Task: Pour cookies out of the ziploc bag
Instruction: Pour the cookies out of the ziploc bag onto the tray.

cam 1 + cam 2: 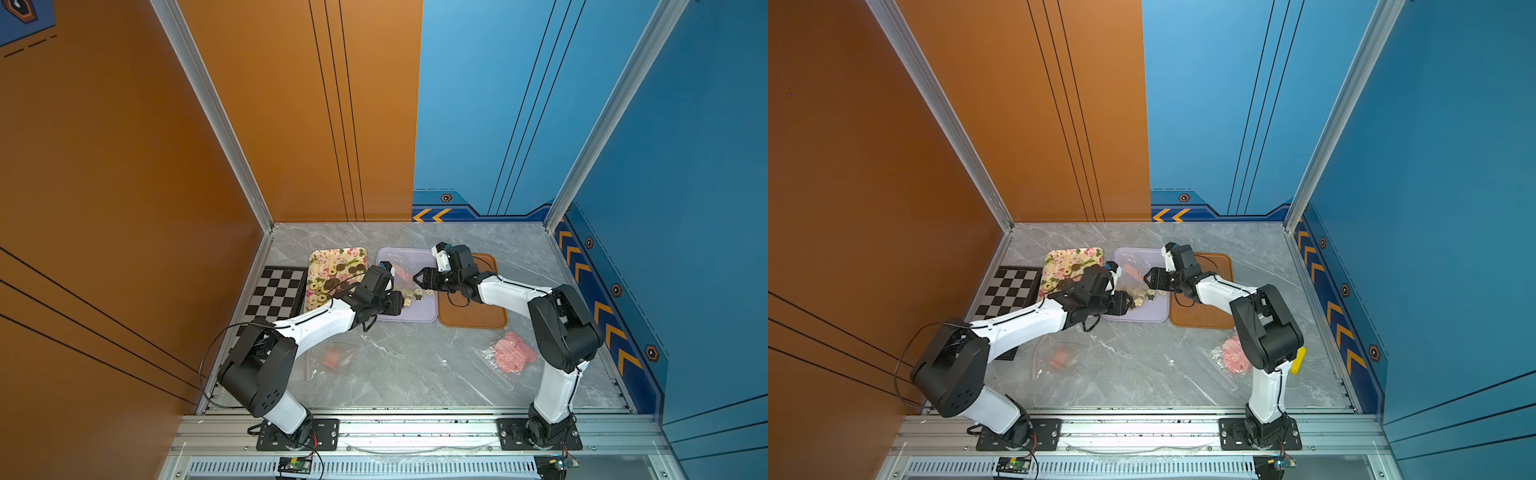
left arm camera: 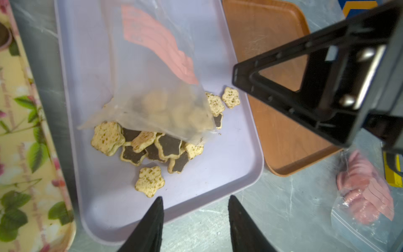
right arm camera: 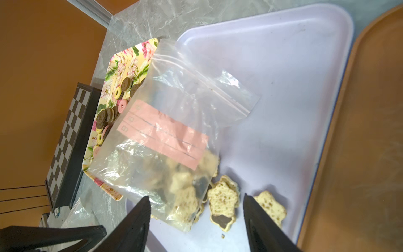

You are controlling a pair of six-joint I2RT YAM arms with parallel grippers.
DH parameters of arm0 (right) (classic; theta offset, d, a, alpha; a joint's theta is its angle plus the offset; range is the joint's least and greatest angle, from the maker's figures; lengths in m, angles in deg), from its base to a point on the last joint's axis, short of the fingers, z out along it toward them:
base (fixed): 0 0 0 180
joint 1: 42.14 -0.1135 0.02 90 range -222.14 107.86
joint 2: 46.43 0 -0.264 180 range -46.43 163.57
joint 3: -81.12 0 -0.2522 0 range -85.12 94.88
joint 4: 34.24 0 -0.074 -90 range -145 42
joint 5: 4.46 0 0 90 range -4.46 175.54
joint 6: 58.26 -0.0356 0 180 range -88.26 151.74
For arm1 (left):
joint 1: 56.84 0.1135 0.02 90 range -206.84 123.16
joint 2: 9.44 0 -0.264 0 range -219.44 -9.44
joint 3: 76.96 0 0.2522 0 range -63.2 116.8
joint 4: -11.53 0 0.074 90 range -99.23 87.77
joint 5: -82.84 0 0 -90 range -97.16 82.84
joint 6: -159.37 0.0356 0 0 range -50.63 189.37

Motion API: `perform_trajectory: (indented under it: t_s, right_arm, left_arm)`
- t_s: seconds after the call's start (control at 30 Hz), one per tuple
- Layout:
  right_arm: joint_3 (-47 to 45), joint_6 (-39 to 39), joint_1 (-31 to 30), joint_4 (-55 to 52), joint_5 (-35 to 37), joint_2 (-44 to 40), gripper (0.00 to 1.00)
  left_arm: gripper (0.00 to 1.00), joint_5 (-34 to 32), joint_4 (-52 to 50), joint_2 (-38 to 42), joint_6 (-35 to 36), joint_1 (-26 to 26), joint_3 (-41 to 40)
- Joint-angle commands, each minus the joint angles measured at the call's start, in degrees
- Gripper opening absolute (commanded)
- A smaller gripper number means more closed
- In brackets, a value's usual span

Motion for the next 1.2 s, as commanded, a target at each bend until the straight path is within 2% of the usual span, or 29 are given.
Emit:
perform_trajectory:
  t_s: [0.0, 0.17, 0.33, 0.43, 0.57, 0.77, 1.0, 1.17]
  right_arm:
    - [-3.1, 2.2, -0.1, 2.1, 0.1, -0.8, 0.69]
    - [-10.6, -1.4, 0.4, 13.8, -0.3, -4.7, 0.70]
    - [-18.2, -3.7, 1.2, 23.7, 0.1, -8.7, 0.70]
    - [-20.7, -4.4, 2.0, 26.9, 0.9, -11.2, 0.70]
    - [-22.3, -4.7, 2.3, 29.7, 1.0, -12.1, 0.71]
    - [-23.0, -7.7, 2.7, 34.8, -1.6, -10.0, 0.71]
    - [-25.2, -8.7, 2.6, 40.3, -1.5, -10.1, 0.71]
    - [-25.3, -9.7, 2.4, 41.5, -1.9, -9.0, 0.70]
  left_arm:
    - [0.50, 0.8, 2.2, -0.5, -3.6, 0.0, 0.1]
    - [0.50, -0.4, 2.8, -6.2, -7.7, -0.7, 5.5]
    - [0.47, -7.2, -1.1, -10.1, -12.0, -2.7, 11.2]
    - [0.46, -11.5, -4.1, -11.5, -12.7, -3.7, 13.8]
    - [0.42, -13.9, -9.2, -13.3, -13.5, -5.1, 17.0]
    - [0.41, -21.1, -9.8, -11.0, -17.6, -9.3, 14.2]
    - [0.44, -28.4, -6.9, -9.4, -24.8, -10.2, 9.7]
    - [0.44, -26.1, -2.8, -10.5, -26.0, -7.9, 9.7]
